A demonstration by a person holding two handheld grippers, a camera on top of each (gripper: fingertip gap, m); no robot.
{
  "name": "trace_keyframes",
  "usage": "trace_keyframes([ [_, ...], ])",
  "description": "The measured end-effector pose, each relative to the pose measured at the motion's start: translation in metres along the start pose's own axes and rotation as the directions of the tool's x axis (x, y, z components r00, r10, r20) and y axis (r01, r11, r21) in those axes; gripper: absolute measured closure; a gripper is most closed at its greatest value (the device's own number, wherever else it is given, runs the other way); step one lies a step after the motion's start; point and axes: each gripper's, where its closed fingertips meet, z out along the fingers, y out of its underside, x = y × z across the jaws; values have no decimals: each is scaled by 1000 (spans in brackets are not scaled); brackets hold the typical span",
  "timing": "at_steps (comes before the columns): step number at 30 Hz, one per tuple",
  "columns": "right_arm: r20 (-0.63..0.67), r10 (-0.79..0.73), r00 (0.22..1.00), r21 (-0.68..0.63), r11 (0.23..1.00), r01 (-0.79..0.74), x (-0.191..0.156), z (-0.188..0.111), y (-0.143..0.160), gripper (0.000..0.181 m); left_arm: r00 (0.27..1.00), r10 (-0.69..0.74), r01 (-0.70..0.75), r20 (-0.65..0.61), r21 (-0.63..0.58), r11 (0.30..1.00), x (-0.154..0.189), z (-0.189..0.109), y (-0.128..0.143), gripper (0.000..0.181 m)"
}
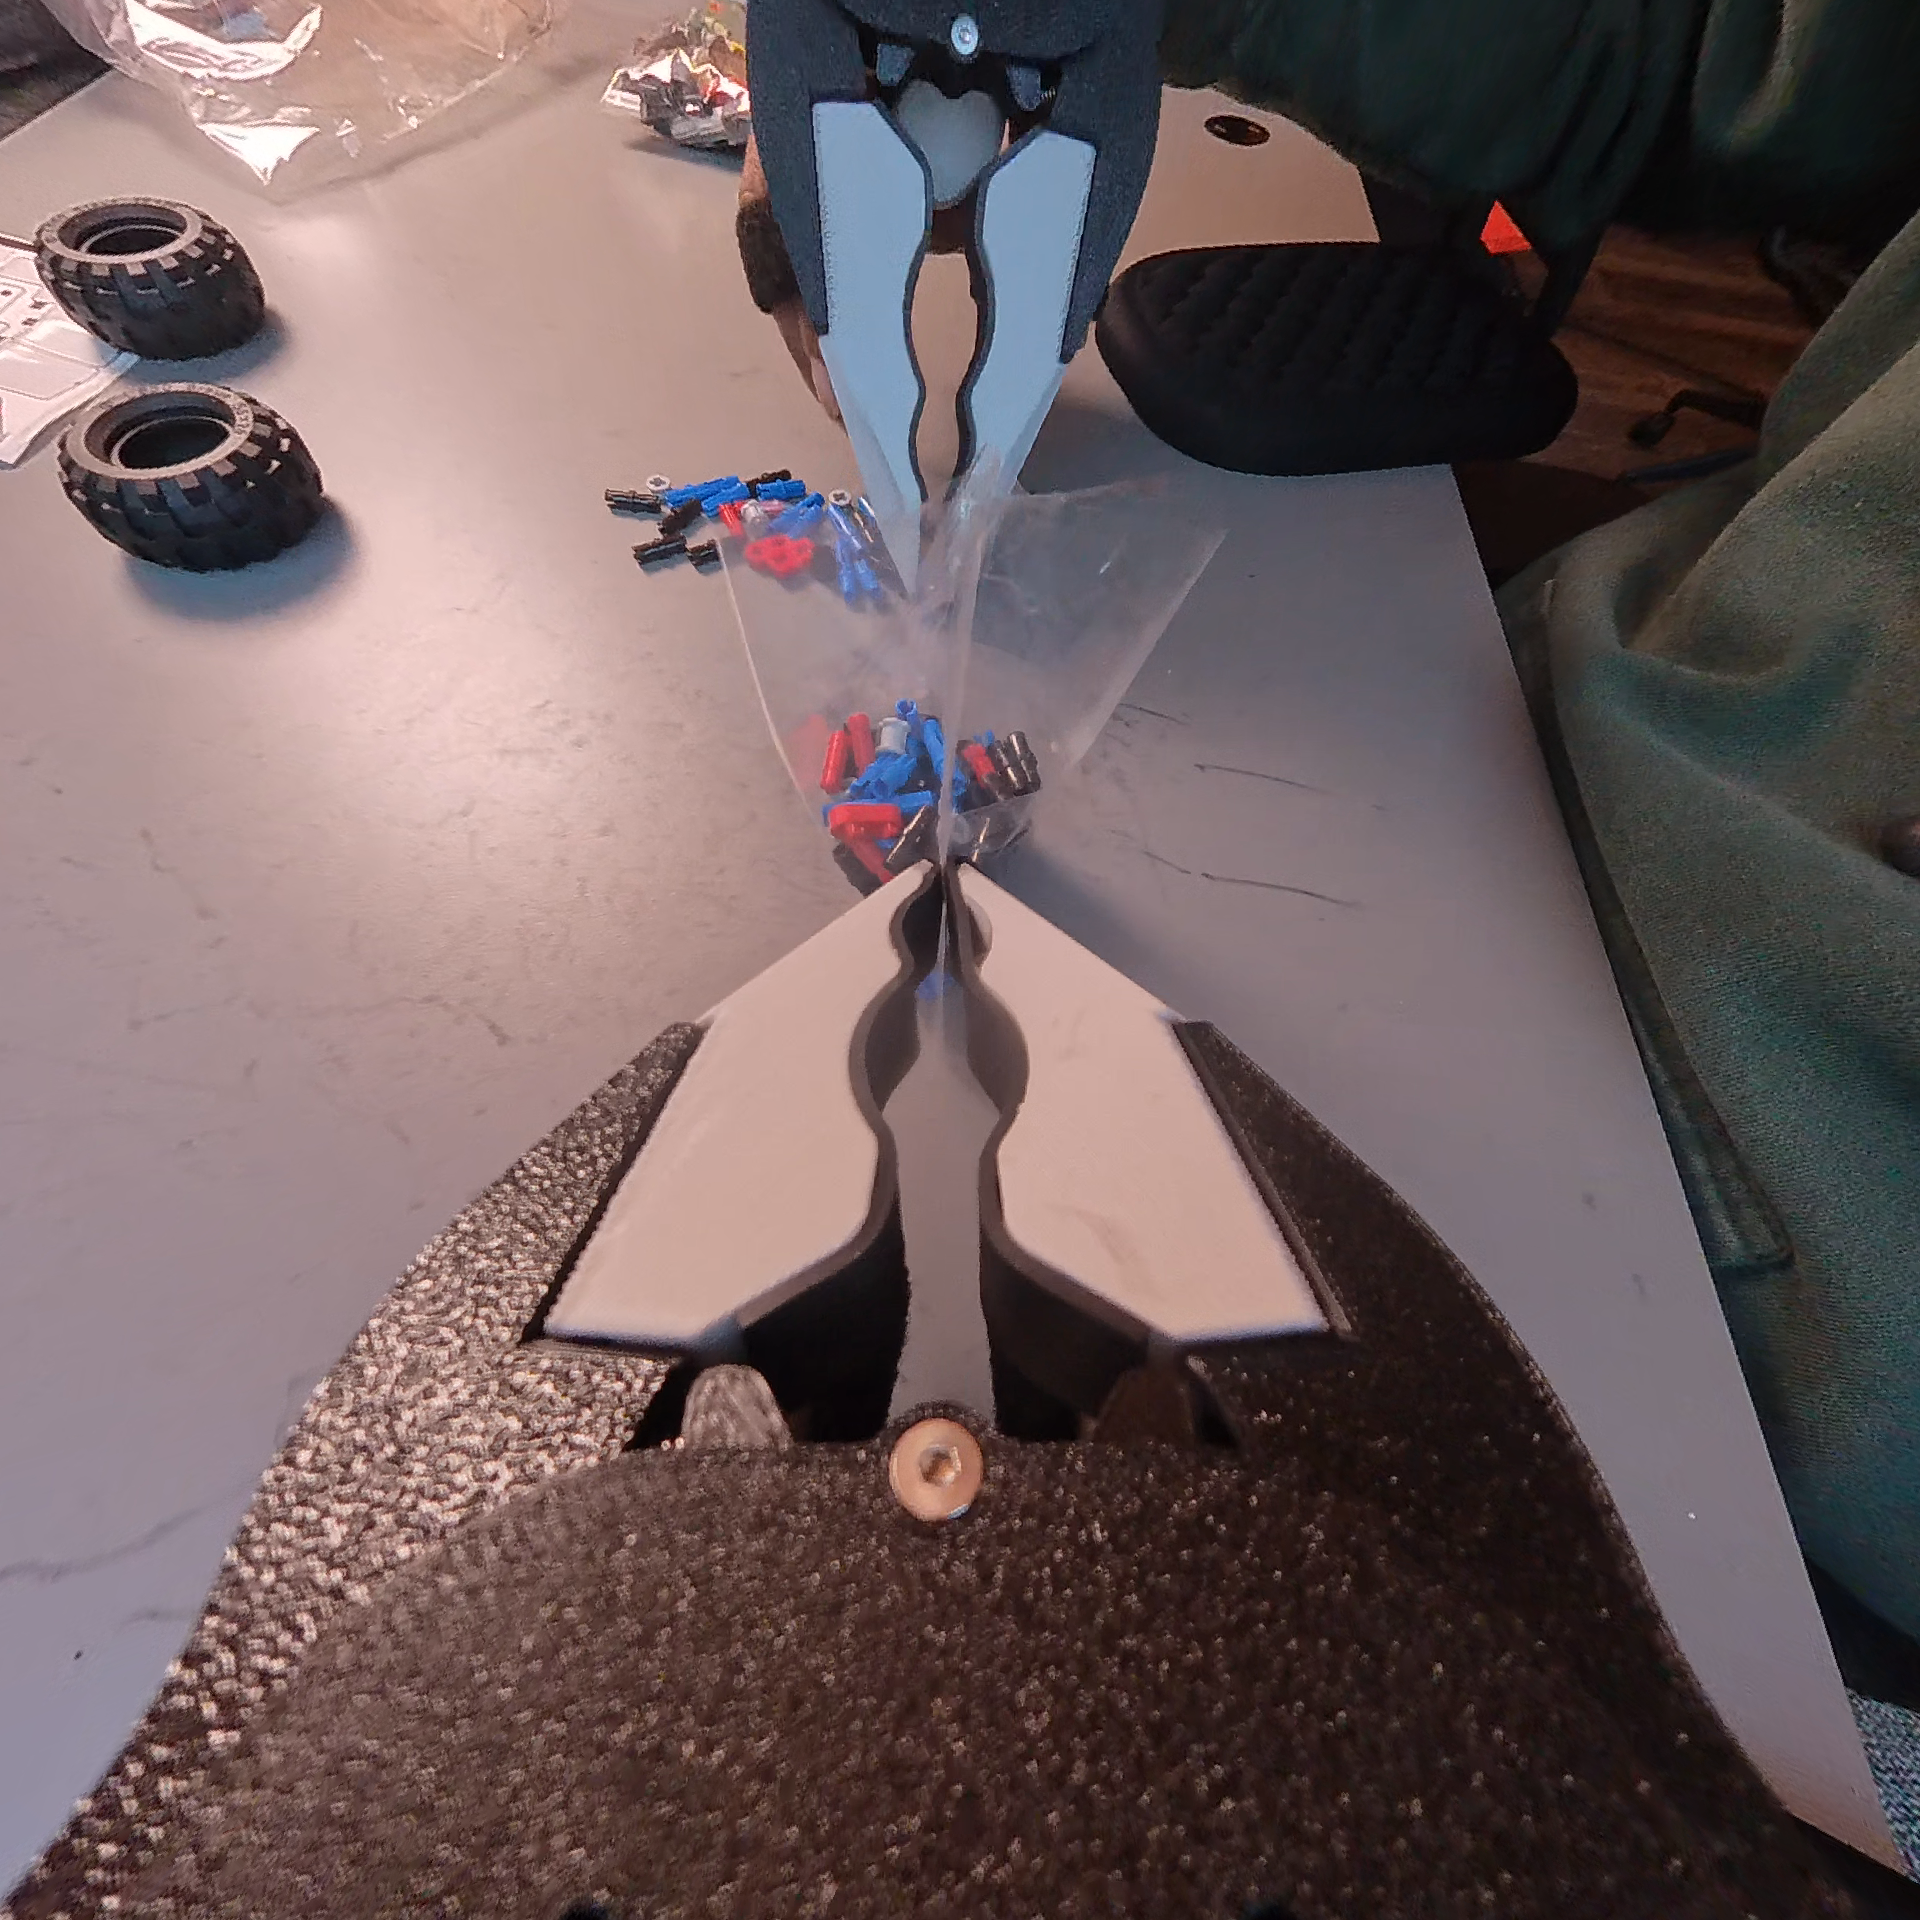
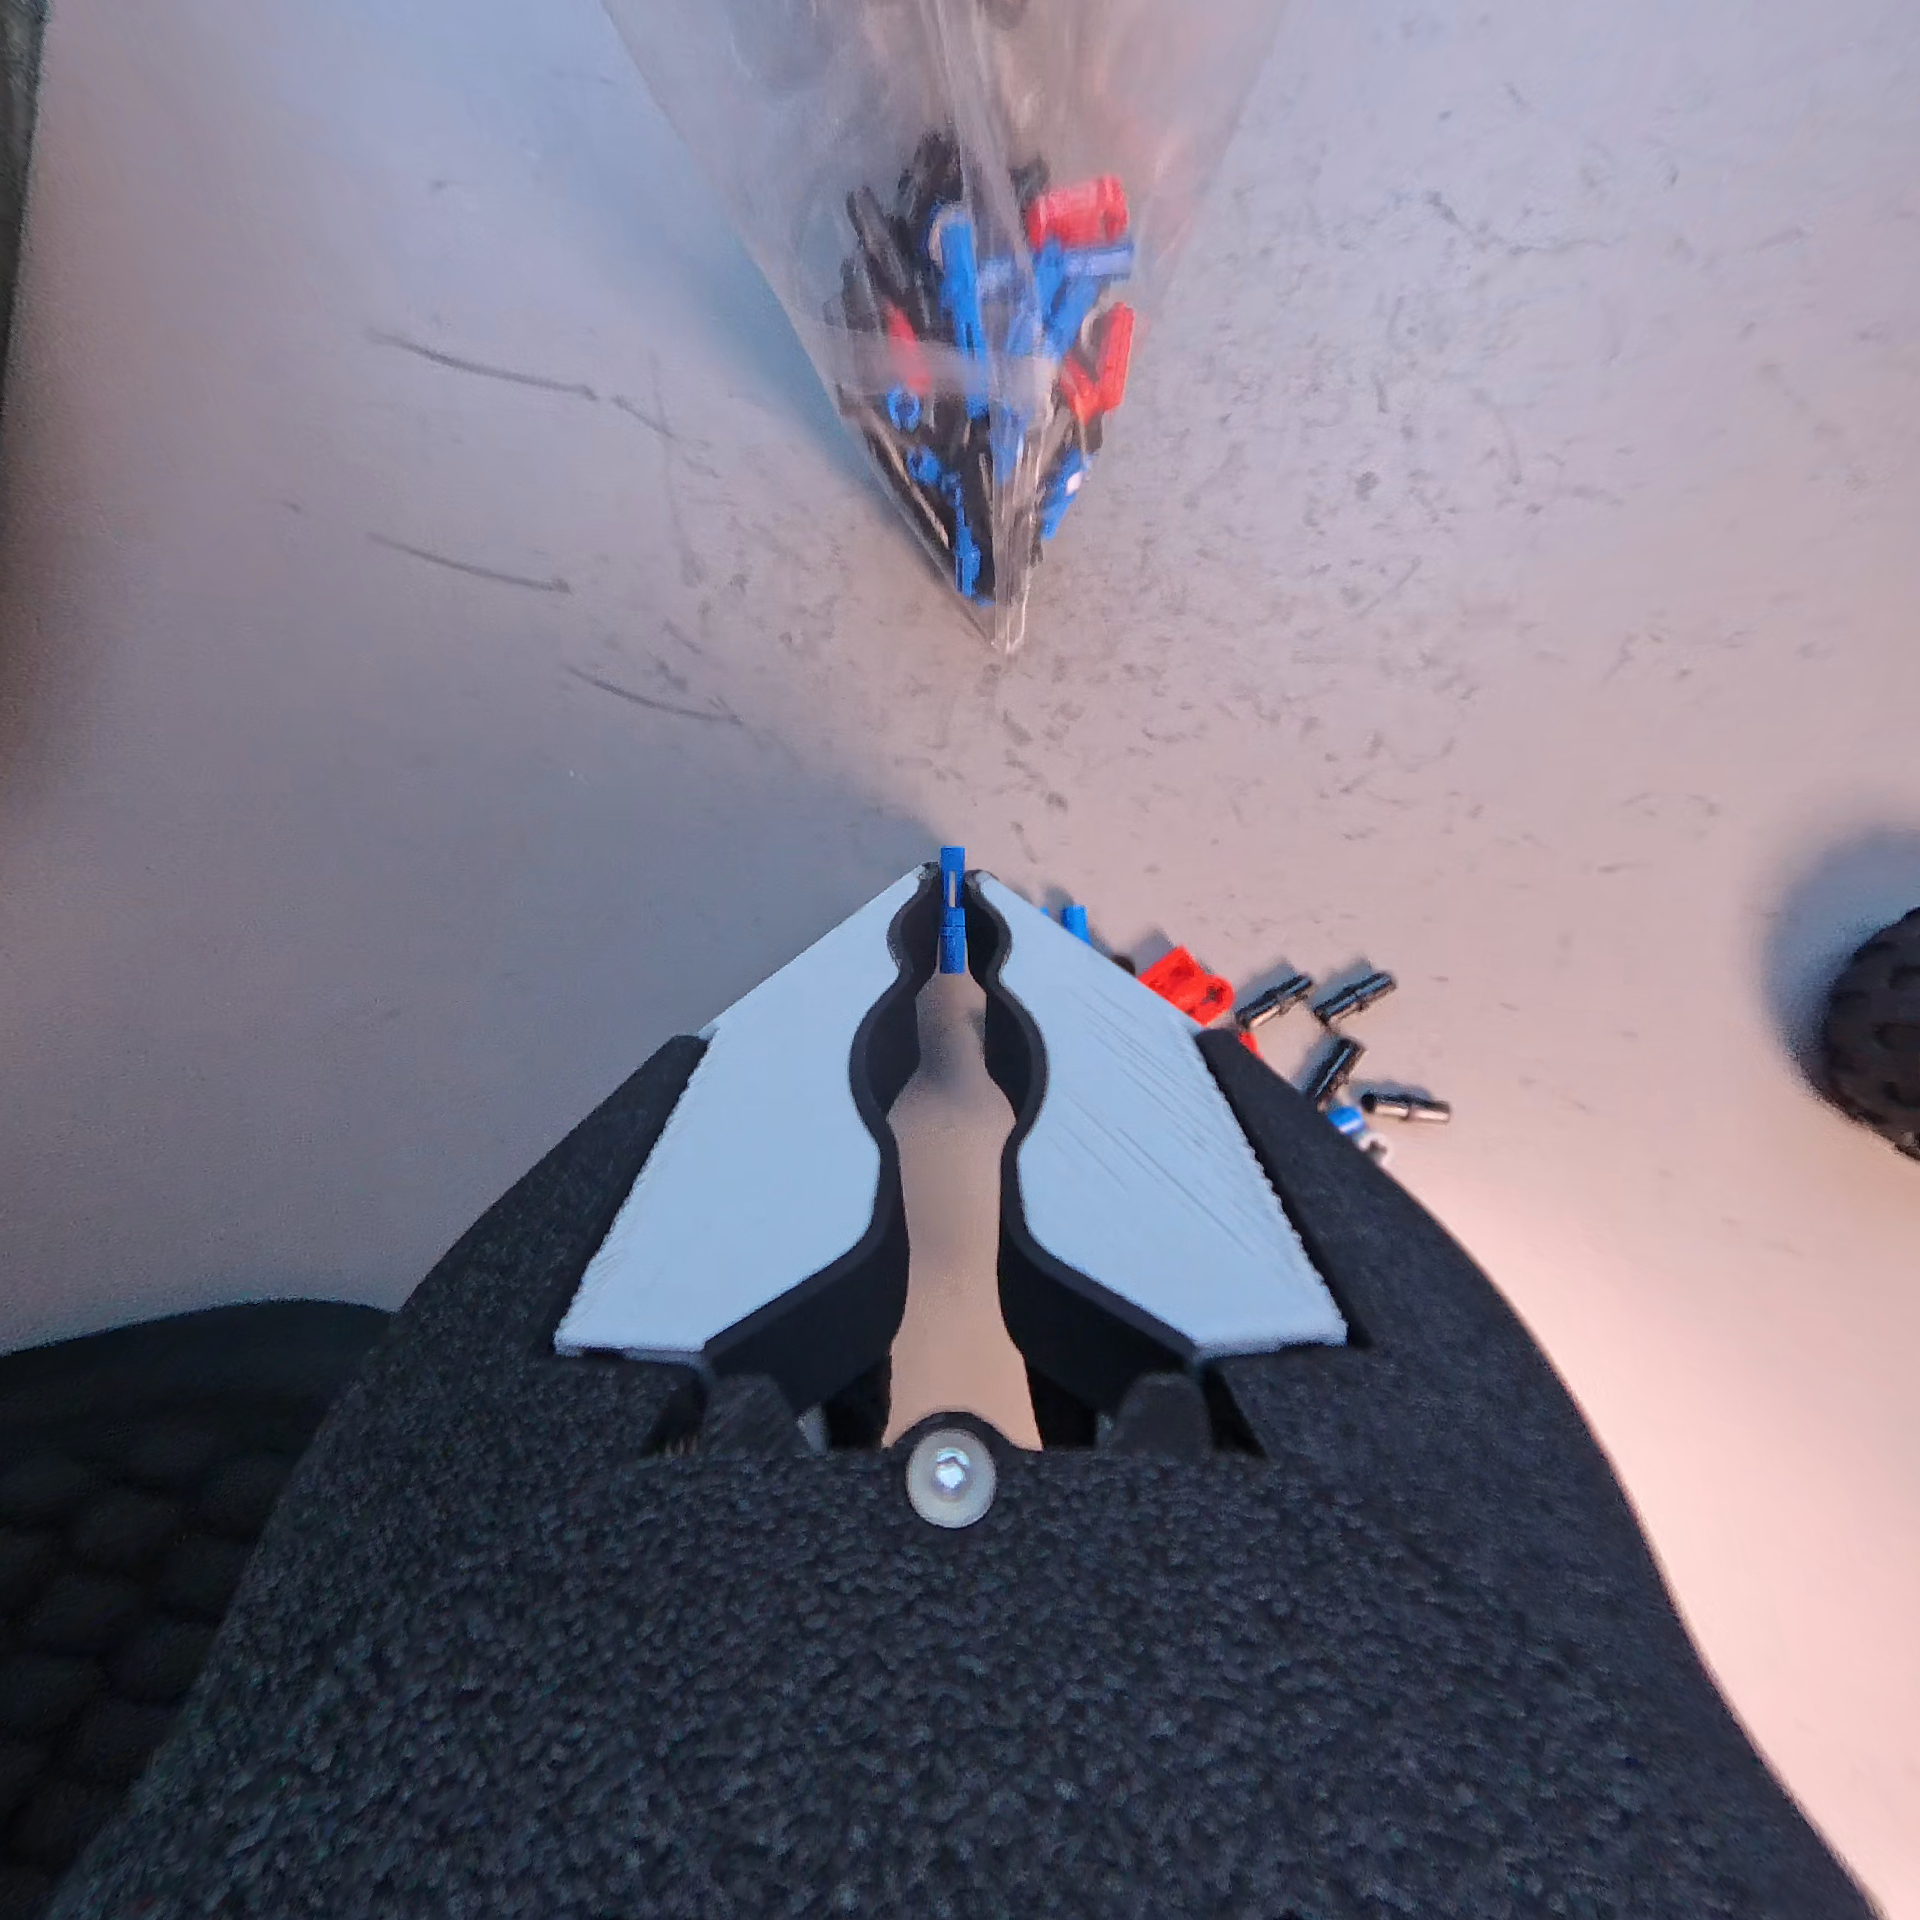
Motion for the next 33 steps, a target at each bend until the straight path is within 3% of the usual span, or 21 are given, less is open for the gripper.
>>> trace_keyframes([
  [2,-3,-1,1000,95,995,1,2,-12,-25,178,1000,2,-2,-1,-1,1000,0,0,0,181],
  [6,-28,-39,999,346,937,47,3,-48,-106,178,1000,3,-3,-6,-2,1000,1,0,0,181],
  [9,-55,-81,995,322,942,95,7,-38,-128,177,1000,10,-10,-6,-5,1000,2,0,0,181],
  [12,-39,-75,996,301,950,84,10,-25,-125,166,1000,12,-12,-9,-6,1000,3,-1,1,181],
  [15,-50,-15,999,348,937,31,17,-41,-114,165,1000,16,-16,-11,-8,1000,3,-1,1,181],
  [20,-83,23,996,75,997,-17,26,-33,-19,164,1000,18,-18,-17,-11,1000,5,2,0,181],
  [22,-42,35,999,39,999,-33,18,-24,0,163,1000,20,-20,-19,-13,1000,7,3,0,181],
  [33,-1,49,999,-44,998,-49,21,1,10,171,1000,7,-7,23,-5,1000,1,6,-2,180],
])
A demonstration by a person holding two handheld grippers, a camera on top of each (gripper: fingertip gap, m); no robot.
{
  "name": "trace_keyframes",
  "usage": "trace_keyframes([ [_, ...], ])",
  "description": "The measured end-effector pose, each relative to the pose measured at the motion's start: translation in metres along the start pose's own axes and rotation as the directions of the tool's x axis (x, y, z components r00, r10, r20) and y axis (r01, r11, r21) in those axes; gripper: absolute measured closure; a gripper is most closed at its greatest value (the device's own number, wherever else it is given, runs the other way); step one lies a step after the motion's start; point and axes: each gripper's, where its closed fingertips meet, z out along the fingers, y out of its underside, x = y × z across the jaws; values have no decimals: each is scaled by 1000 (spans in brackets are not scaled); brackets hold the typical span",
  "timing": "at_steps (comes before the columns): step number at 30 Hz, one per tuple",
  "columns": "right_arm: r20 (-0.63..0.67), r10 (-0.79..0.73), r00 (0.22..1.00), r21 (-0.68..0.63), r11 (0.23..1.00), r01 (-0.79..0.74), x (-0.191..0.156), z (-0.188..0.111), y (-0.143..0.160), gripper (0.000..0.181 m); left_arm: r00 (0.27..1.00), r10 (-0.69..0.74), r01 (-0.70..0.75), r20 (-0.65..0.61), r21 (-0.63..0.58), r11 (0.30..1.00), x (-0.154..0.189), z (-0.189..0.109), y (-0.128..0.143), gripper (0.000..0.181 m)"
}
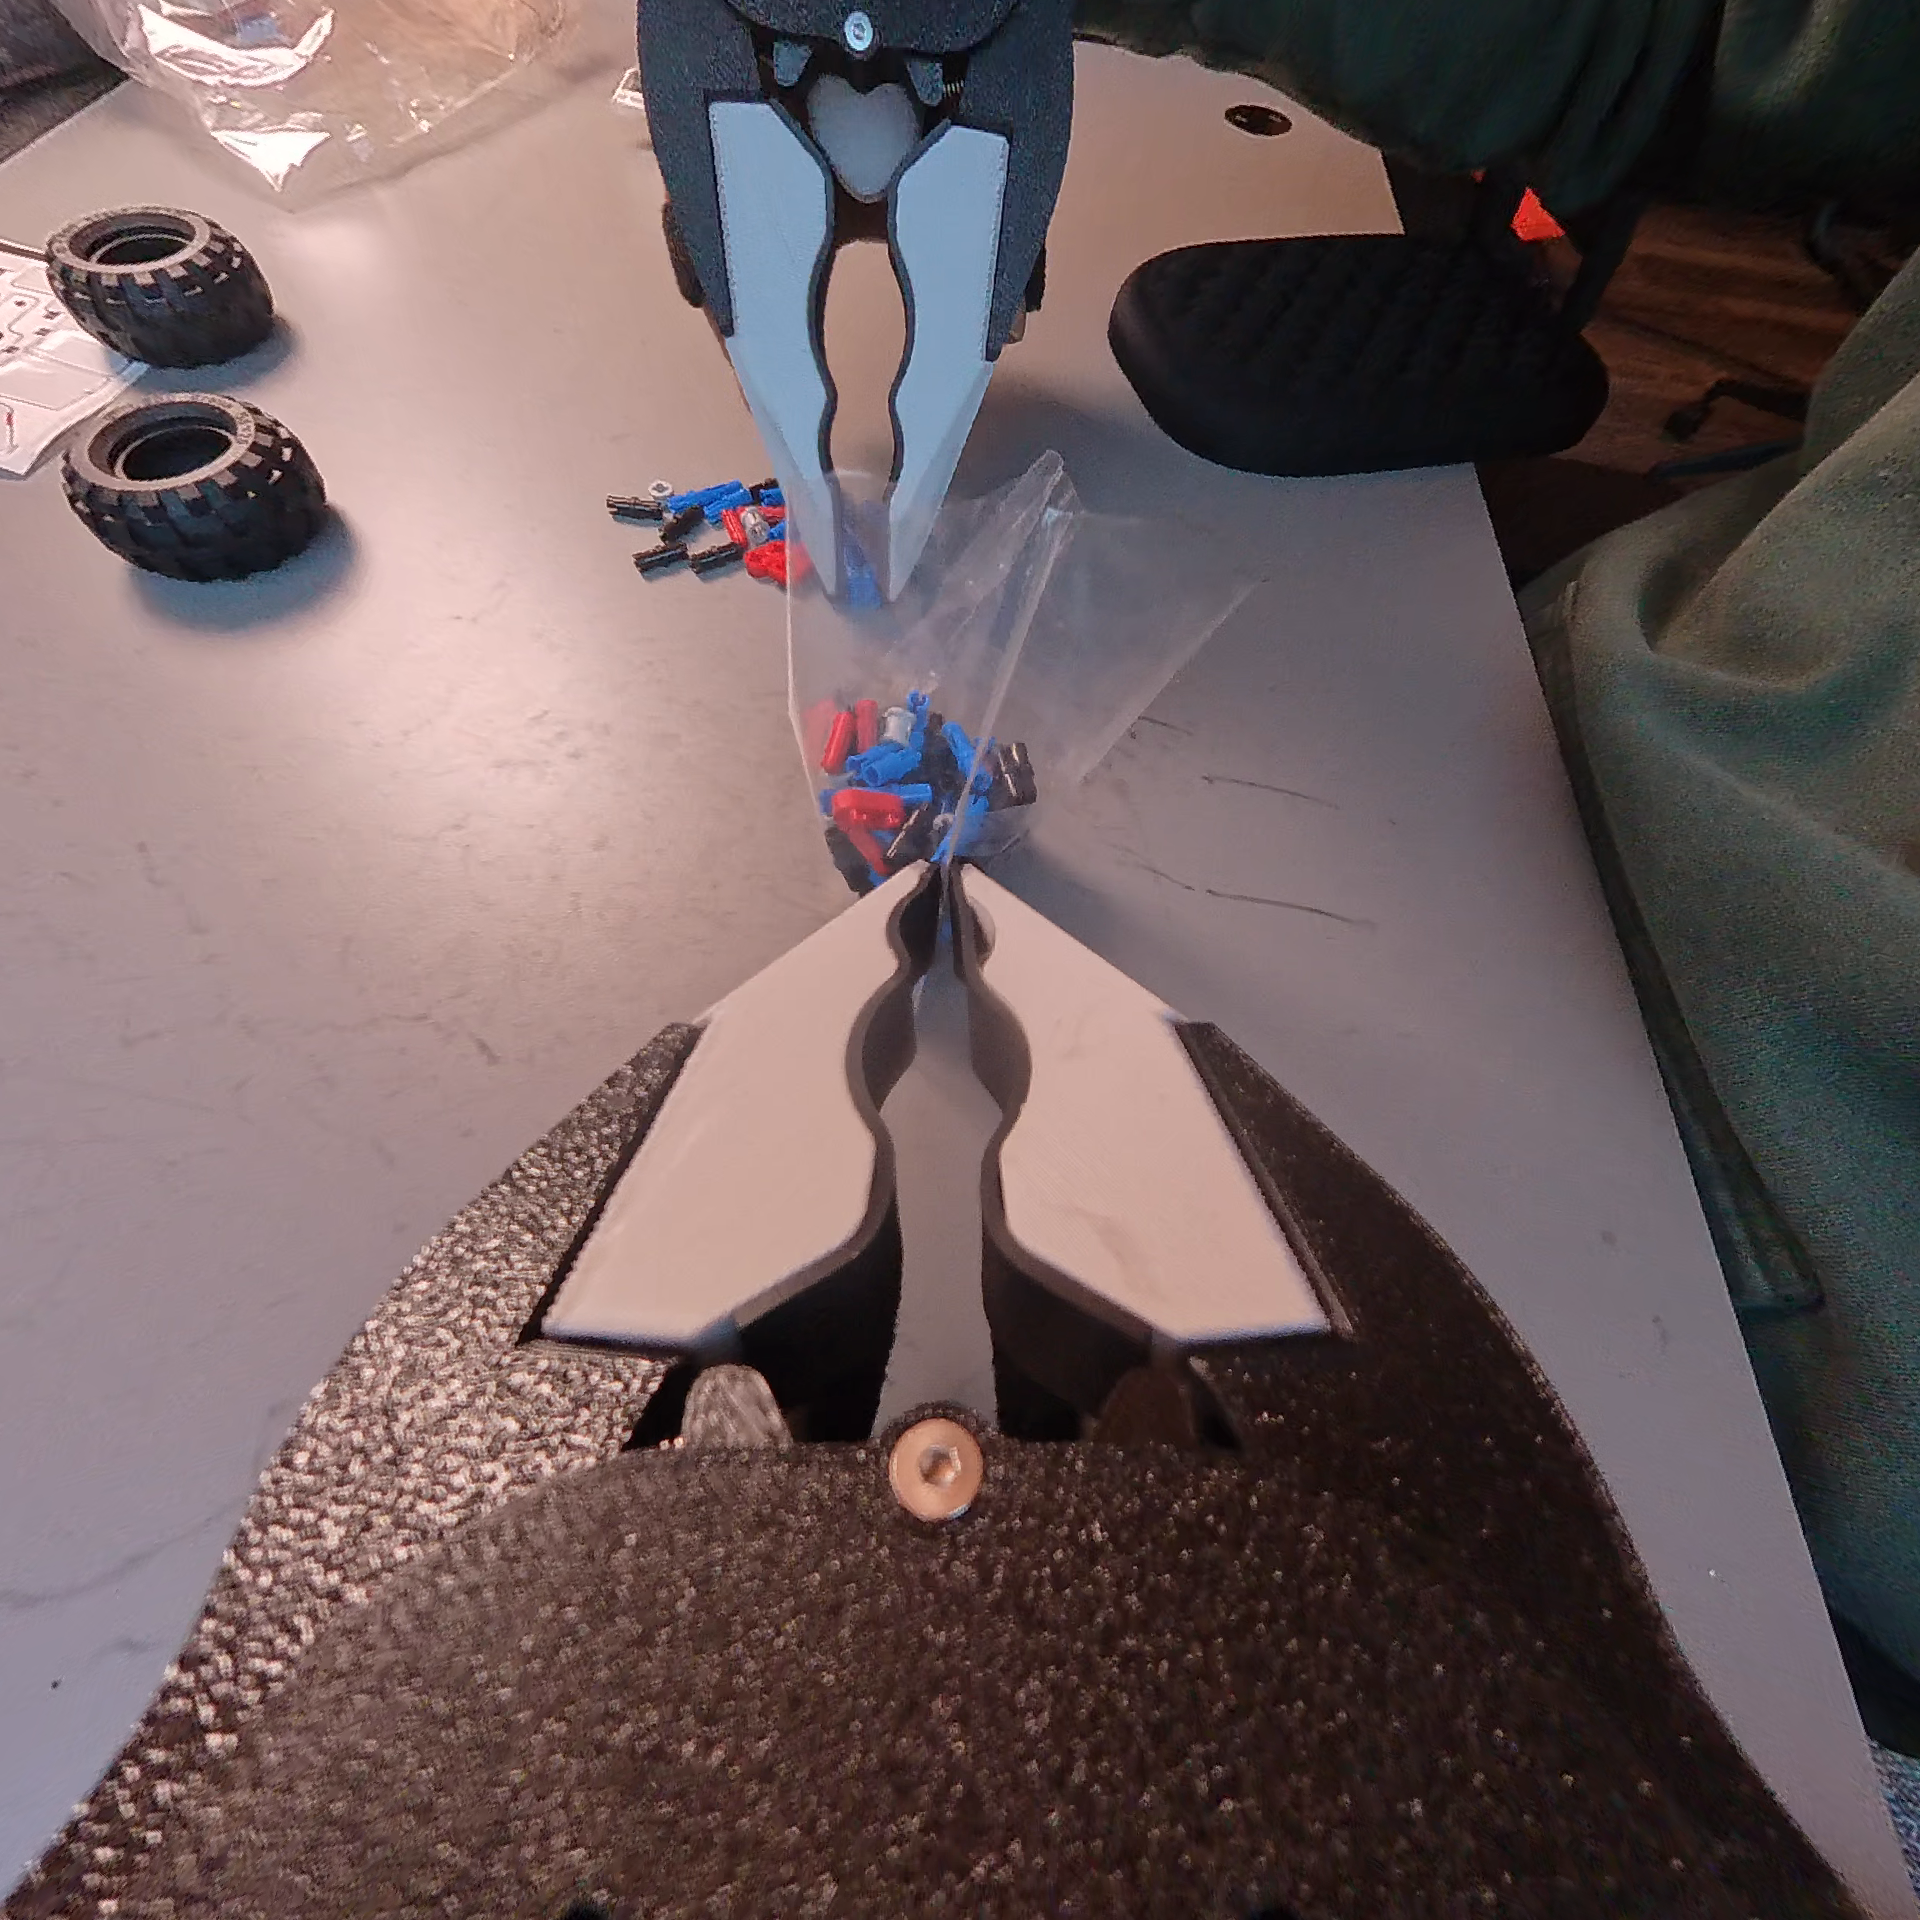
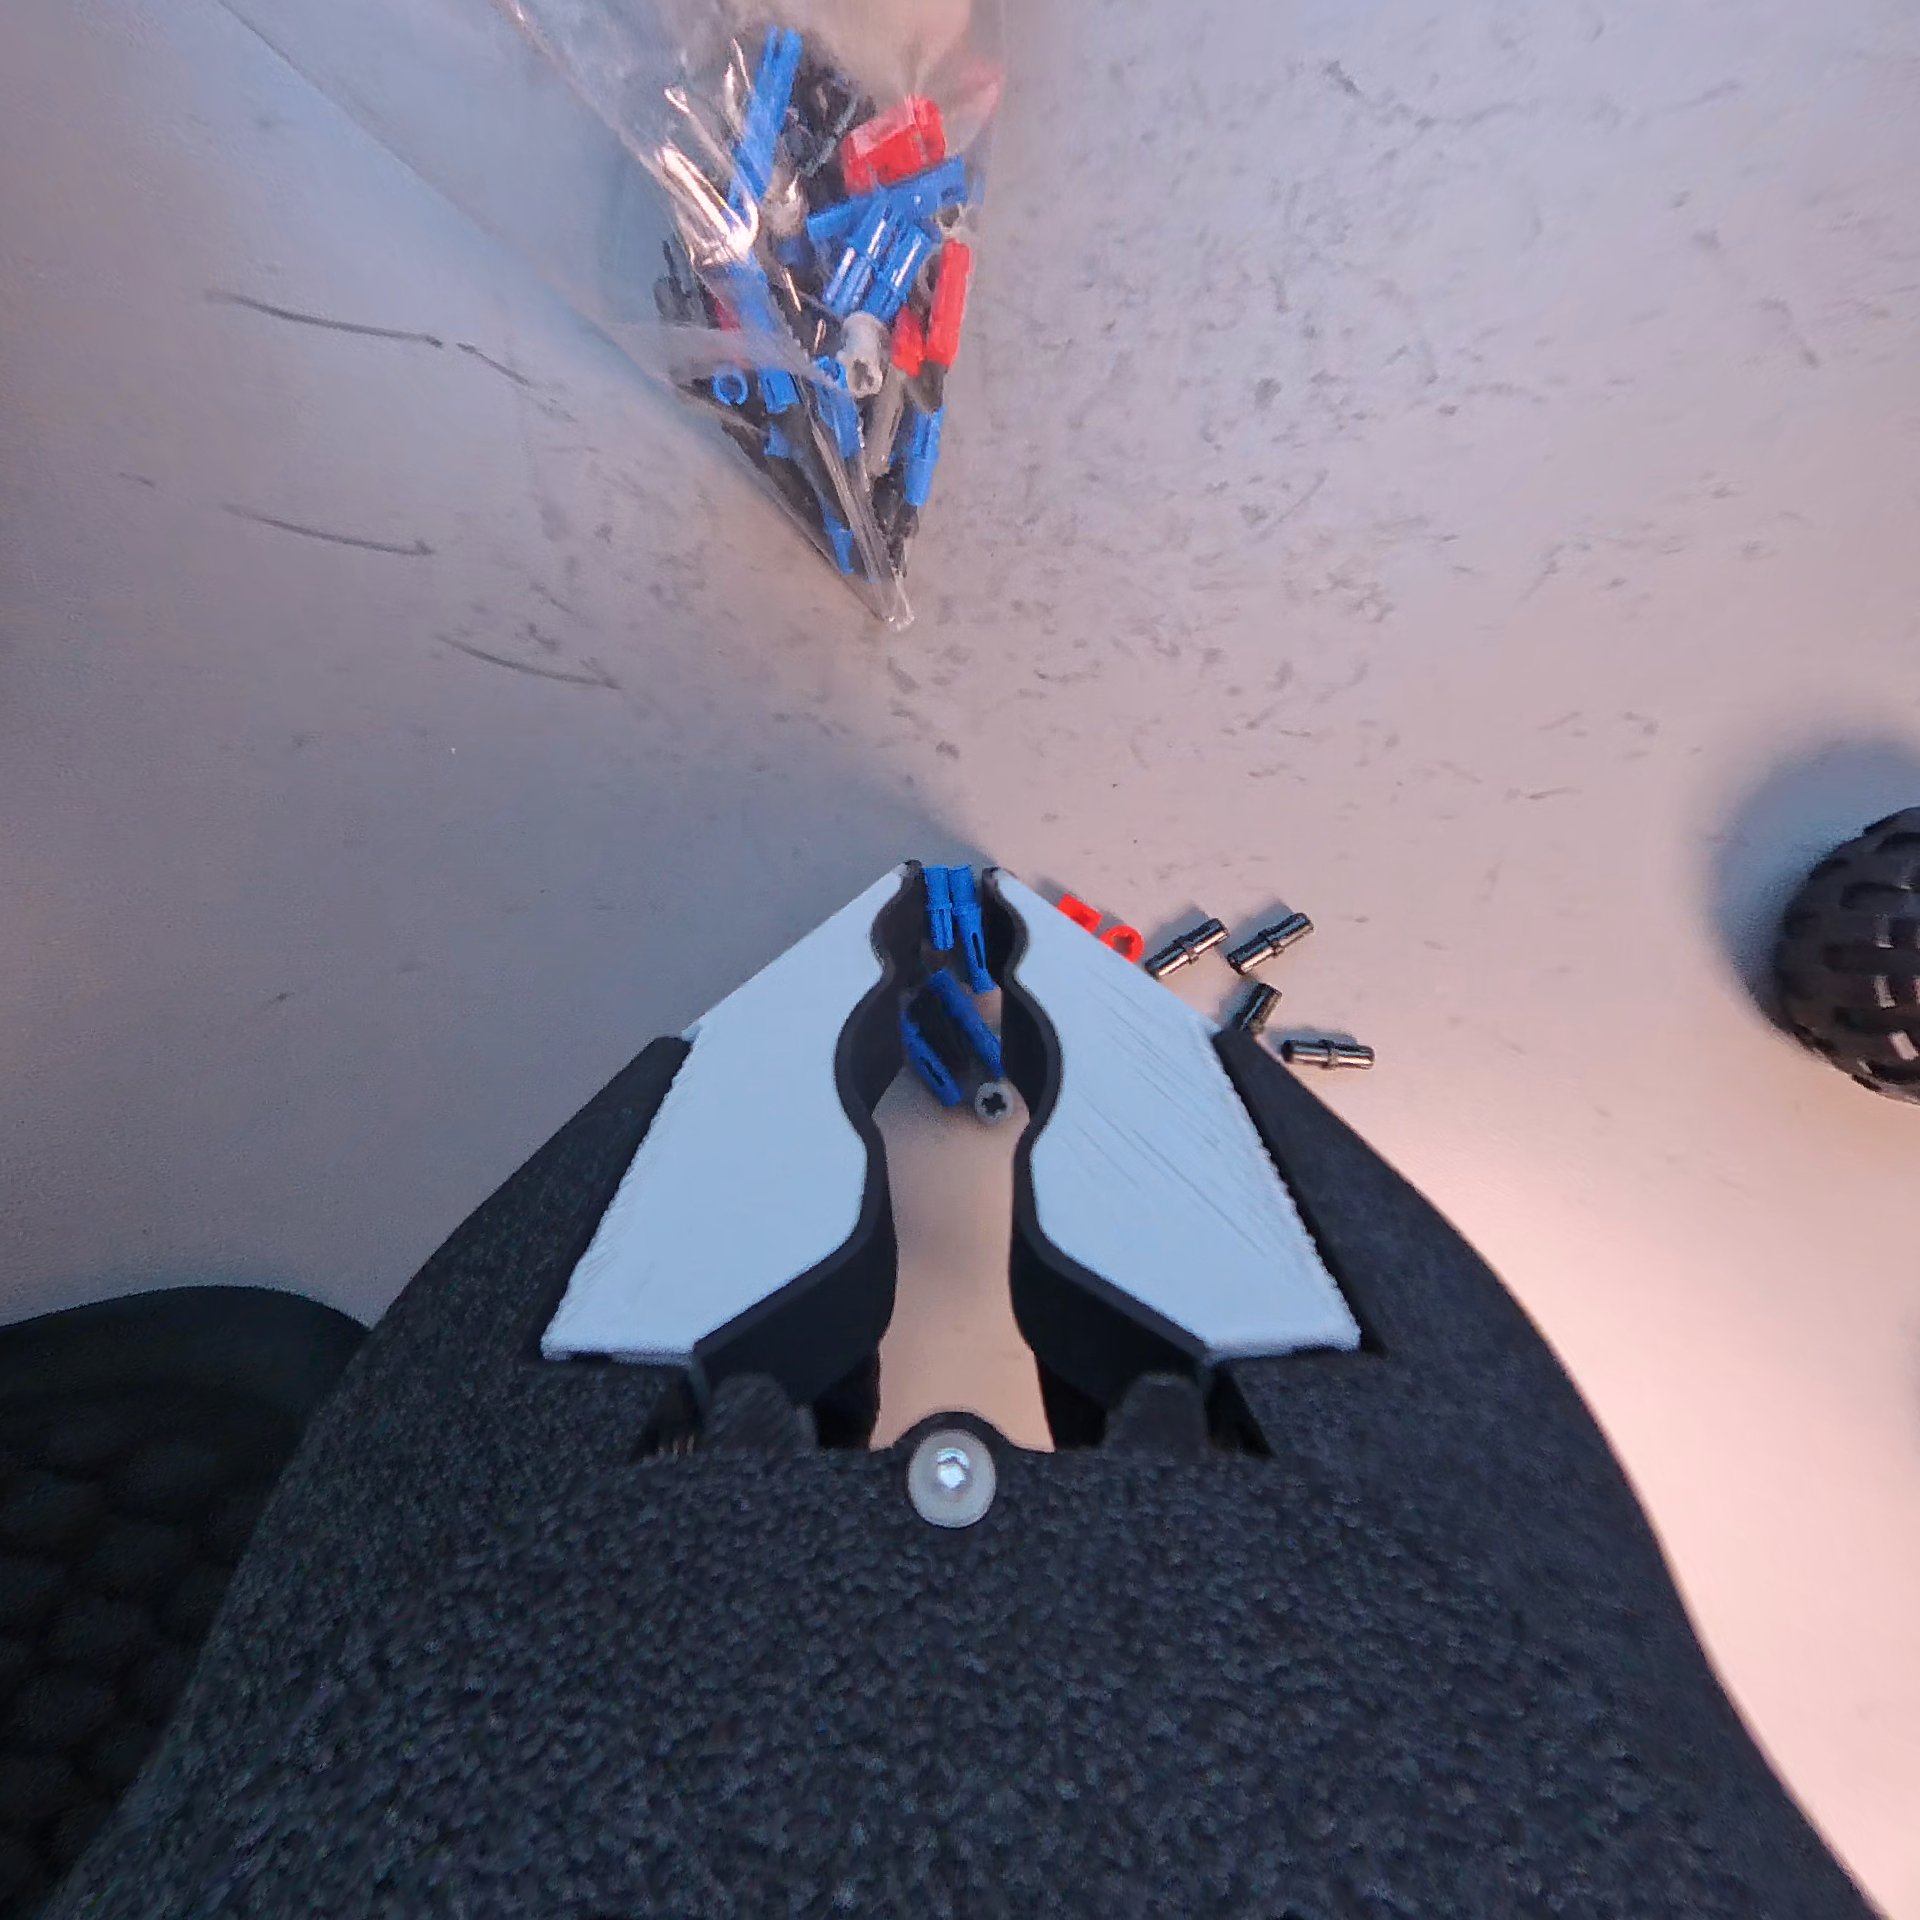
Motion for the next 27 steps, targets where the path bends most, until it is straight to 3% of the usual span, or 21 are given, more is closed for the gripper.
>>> trace_keyframes([
  [10,-17,23,1000,84,996,-22,-3,-5,-9,173,1000,2,-2,4,-3,1000,0,0,0,180],
  [13,-15,8,1000,175,985,-5,-5,-20,-34,173,1000,-1,1,8,-2,1000,-1,0,0,181],
  [19,-6,-108,994,413,905,101,-21,-53,-129,173,1000,-6,6,4,-2,1000,-1,0,0,181],
  [23,-12,-167,986,307,938,163,-22,-25,-133,169,1000,4,-4,-4,-8,1000,0,-1,1,180],
  [27,2,-116,993,399,911,105,-21,-39,-133,162,1000,15,-15,-2,-17,1000,0,-3,3,180],
])
